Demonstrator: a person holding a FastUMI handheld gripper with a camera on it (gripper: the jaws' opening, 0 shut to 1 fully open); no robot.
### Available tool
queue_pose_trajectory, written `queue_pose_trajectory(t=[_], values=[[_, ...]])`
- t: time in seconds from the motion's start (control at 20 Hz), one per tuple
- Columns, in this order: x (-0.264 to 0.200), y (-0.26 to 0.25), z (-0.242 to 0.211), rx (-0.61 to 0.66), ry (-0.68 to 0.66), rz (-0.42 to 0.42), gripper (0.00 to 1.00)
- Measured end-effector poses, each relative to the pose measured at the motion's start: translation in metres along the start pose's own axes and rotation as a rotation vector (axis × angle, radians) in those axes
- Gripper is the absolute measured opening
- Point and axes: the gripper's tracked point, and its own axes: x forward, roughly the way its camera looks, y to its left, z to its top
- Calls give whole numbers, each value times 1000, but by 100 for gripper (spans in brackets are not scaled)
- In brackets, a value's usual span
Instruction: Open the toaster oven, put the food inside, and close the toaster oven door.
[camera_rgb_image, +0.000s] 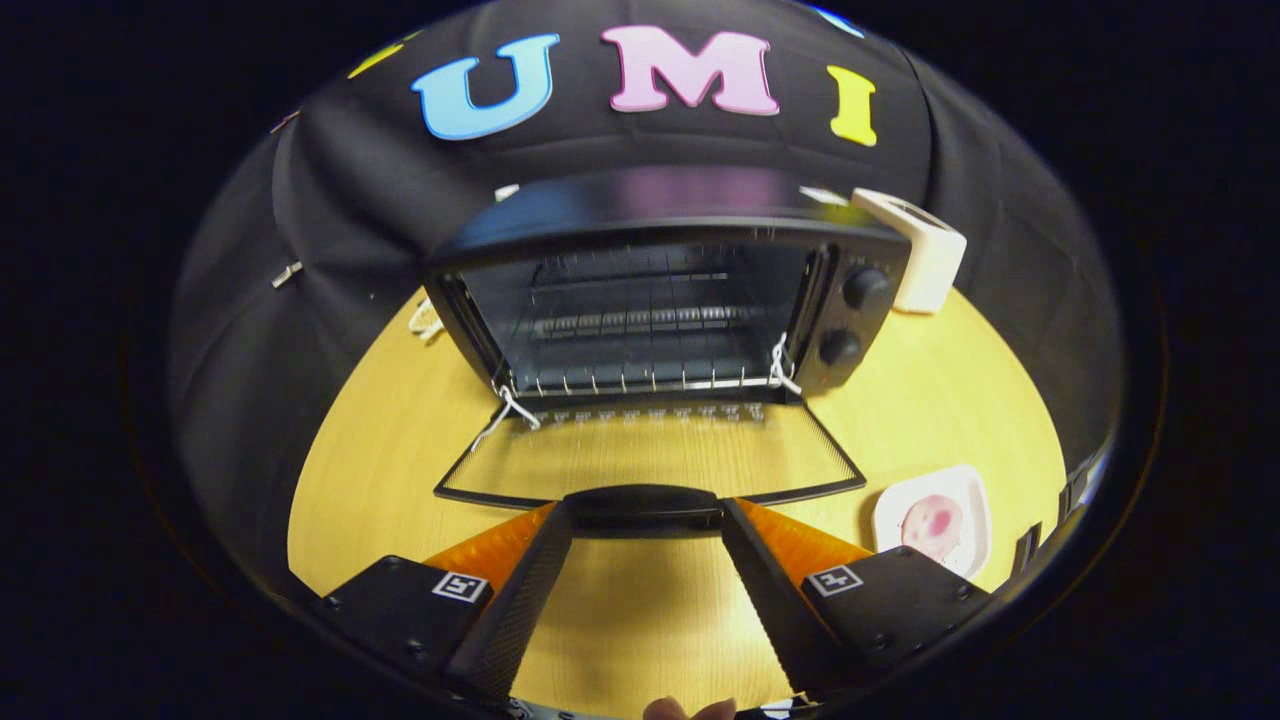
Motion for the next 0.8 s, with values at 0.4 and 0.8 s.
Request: queue_pose_trajectory(t=[0.4, 0.8], values=[[-22, -1, -8, -110, 13, 127, 99], [-64, -70, 10, -55, 11, 199, 99]])
